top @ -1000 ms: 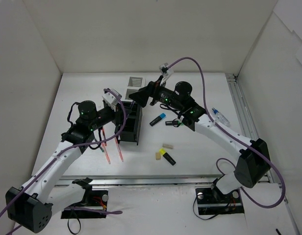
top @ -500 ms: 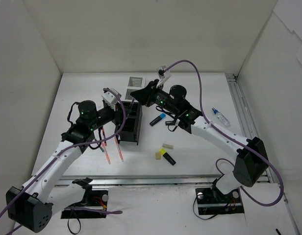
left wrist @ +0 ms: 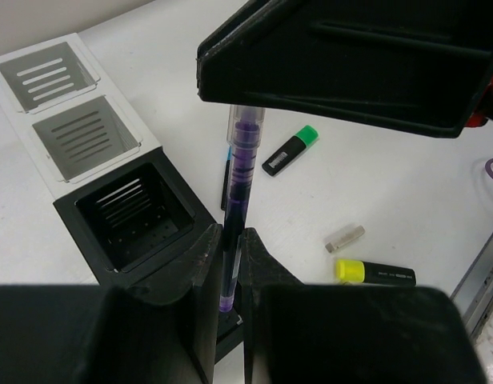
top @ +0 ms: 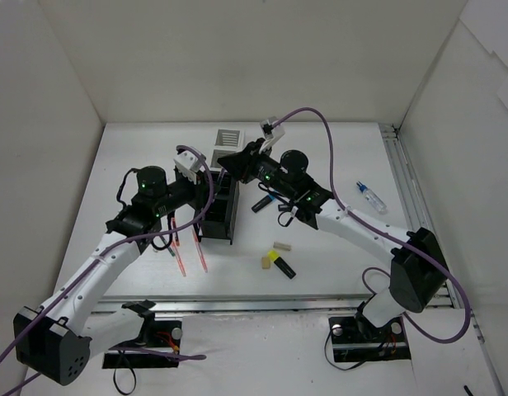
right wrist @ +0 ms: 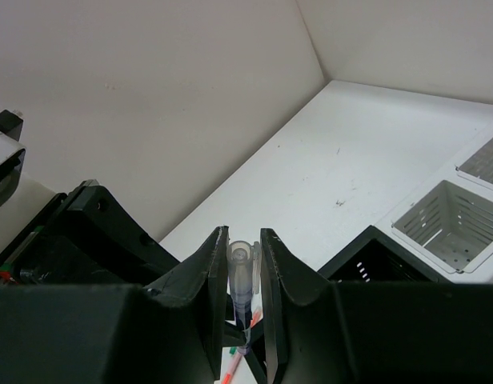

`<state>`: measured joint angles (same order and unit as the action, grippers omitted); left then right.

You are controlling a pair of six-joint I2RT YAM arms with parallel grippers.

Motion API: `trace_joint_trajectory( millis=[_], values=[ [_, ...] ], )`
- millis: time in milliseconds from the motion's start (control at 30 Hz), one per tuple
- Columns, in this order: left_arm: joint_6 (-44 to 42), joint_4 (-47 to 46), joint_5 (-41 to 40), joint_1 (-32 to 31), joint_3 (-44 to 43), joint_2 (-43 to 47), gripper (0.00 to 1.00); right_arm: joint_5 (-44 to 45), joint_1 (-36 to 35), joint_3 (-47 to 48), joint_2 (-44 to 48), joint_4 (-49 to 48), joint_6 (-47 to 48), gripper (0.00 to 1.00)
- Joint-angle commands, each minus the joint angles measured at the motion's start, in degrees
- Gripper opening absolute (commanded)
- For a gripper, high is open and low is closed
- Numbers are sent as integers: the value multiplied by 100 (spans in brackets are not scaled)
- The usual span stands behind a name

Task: Sort the stationery into containers
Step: Place the pen in the storage box.

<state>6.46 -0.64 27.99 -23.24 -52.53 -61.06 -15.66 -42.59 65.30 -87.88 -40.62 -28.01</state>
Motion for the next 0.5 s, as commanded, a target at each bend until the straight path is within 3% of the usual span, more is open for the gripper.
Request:
trace_joint_trajectory(
  millis=[0, 167, 200, 233, 300, 467],
  values=[
    [31, -1061, -22, 13, -749, 146, 0, -288, -250, -122, -10, -25, 102, 0],
    [57, -833, -4, 13, -679, 243, 0, -43, -250, 70, 165, -25, 647, 0],
    [83, -771, -13, 13, -662, 296, 7, 71, -241, 97, 200, -25, 735, 0],
    [92, -710, -13, 13, -618, 331, 33, 133, -241, 202, 209, -16, 857, 0],
    [101, -613, -39, 13, -530, 436, 61, 212, -197, 299, 236, -16, 981, 0],
    [189, -209, -223, 13, -302, 691, 86, 362, -31, 721, 218, -7, 1333, 0]
  ],
)
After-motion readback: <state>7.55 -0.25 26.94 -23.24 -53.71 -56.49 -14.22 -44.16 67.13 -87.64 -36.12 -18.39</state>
